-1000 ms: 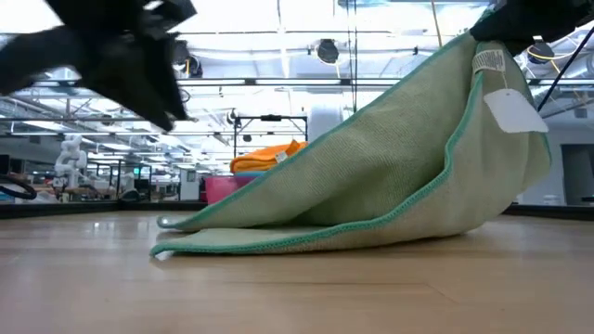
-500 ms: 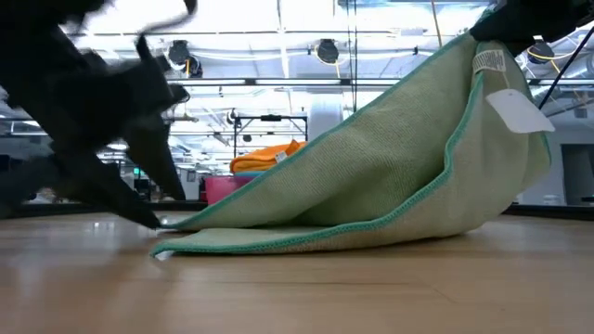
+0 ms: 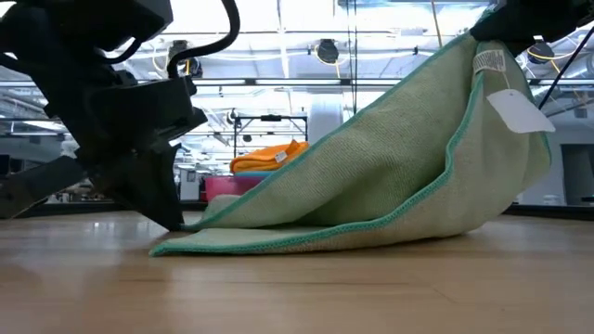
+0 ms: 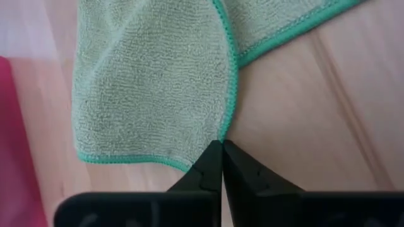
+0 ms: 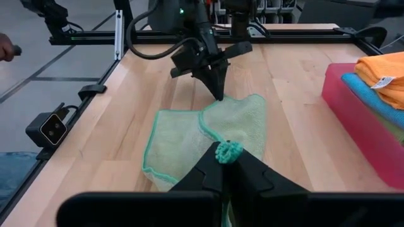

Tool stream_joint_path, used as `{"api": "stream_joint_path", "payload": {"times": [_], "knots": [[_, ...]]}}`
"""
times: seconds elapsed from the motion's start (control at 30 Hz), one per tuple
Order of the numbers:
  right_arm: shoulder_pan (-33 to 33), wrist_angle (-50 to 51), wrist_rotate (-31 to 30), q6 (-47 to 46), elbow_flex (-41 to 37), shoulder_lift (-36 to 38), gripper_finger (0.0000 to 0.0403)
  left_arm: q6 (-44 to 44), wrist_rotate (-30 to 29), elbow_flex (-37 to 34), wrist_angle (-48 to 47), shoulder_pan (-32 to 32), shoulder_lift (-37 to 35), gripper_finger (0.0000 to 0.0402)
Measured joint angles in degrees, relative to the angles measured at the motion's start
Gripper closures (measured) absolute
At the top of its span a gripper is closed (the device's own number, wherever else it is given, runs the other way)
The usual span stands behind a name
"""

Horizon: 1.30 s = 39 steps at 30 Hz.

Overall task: Fold microfiber towels
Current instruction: Fold the light green towel

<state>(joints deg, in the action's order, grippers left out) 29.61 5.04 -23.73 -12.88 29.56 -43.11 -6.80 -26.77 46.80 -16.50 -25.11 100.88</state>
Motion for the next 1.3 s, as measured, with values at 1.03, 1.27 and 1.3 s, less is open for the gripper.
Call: {"api": "stream_joint_path", "payload": {"times": [1.03, 1.27, 1.3], "knots": [[6.89, 14.77, -1.90, -31.96, -0.02, -16.67, 0.0215, 14.92, -11.12, 3.90, -6.99, -4.87, -21.70, 0.0400], [1.76, 5.92, -0.55, -30.77, -5.43, -17.52, 0.0201, 16.35, -9.18, 2.85, -6.92, -5.20, -21.33, 0.0400], [0.07, 2.88, 0.93, -31.27, -7.08, -17.46, 0.0204, 16.64, -9.02, 2.47, -6.85, -5.27, -21.33, 0.0400]]}}
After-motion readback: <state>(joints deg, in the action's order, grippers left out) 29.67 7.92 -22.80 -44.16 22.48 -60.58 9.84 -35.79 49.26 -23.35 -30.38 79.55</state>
